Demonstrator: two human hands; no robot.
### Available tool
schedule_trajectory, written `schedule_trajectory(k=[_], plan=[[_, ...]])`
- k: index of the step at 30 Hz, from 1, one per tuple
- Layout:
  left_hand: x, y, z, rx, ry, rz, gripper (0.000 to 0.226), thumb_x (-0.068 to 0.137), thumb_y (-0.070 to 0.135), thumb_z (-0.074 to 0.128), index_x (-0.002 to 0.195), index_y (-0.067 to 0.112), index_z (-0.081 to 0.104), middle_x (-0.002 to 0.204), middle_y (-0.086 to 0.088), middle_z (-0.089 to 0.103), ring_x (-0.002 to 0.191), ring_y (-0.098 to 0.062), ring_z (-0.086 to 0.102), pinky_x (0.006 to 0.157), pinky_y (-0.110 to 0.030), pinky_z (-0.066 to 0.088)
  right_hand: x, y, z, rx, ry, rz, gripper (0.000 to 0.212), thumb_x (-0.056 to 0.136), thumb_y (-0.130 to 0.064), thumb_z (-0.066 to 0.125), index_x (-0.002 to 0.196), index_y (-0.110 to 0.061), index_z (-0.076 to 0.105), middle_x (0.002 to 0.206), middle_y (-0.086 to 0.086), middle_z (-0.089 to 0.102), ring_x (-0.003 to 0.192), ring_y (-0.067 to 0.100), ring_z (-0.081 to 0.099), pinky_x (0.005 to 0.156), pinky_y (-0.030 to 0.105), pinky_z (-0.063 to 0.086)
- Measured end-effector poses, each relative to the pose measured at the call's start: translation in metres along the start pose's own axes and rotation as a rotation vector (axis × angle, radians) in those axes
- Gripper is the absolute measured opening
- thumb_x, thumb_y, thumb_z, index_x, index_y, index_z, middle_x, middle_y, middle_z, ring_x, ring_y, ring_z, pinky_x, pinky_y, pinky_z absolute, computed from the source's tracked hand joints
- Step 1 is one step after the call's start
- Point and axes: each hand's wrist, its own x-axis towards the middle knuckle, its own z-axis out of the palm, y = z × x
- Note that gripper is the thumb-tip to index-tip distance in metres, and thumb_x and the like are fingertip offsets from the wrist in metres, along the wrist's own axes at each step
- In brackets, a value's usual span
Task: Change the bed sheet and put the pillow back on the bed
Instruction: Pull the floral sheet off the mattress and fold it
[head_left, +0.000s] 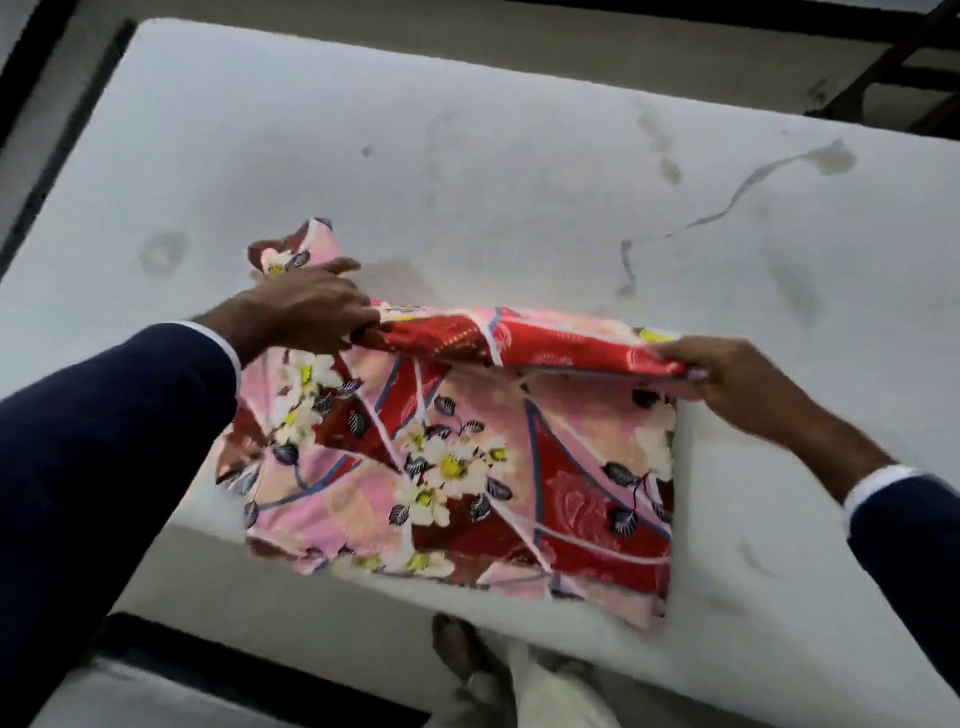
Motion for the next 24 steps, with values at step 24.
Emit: schedule_trajectory(k=[24], plan=[[-0.091,0.248,0.09,-0.808,-0.454,-0.499,0.061,0.101,0.057,0.027,0.076,0.017,0.067,0.066,0.004,0.068,0.056,-0.014,0.065,0.073,-0.033,0.057,-0.063,-0.093,0.155,-0.611,-1.055,0.185,0.022,0.091,-0.016,0.048,0.095,-0.01,0.068,0.092,0.004,0.067,0.083,0.023,0.064,0.082,0.04,0.057]])
